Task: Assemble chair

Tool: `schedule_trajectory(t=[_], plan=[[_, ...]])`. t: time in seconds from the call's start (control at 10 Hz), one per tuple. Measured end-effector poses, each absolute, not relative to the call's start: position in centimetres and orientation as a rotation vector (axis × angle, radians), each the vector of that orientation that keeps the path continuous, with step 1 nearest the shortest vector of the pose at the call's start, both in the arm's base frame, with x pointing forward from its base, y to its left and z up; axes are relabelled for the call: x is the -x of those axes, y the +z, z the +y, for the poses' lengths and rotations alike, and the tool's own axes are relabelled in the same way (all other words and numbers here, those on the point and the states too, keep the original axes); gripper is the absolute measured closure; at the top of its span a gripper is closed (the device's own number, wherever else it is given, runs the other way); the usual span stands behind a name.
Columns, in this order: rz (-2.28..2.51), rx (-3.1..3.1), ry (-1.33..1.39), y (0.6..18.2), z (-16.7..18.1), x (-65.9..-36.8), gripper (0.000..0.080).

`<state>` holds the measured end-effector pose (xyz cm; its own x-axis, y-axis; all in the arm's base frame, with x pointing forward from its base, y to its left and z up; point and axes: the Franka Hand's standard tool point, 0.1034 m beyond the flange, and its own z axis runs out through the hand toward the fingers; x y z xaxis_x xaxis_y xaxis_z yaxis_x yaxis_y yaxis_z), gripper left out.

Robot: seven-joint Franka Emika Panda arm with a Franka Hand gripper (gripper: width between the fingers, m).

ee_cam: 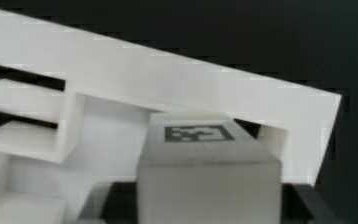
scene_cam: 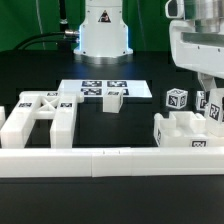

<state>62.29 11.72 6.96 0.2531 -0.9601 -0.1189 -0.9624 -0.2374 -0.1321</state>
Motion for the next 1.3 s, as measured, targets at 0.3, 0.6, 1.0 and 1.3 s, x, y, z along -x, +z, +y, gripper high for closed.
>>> schedule_trajectory(t=[0.3,0.6,1.0,1.3], plan=[[1.619,2.493,0.022,7.0,13.2,-61.9,0.0195],[1.359,2.642,-0.005,7.1,13.3,-62.0,0.0152],[0.714,2.913,-0.049,7.1,13.0,-61.9,0.0151],[0.241,3.013,-0.091,7.3,12.7,-62.2,0.0151]])
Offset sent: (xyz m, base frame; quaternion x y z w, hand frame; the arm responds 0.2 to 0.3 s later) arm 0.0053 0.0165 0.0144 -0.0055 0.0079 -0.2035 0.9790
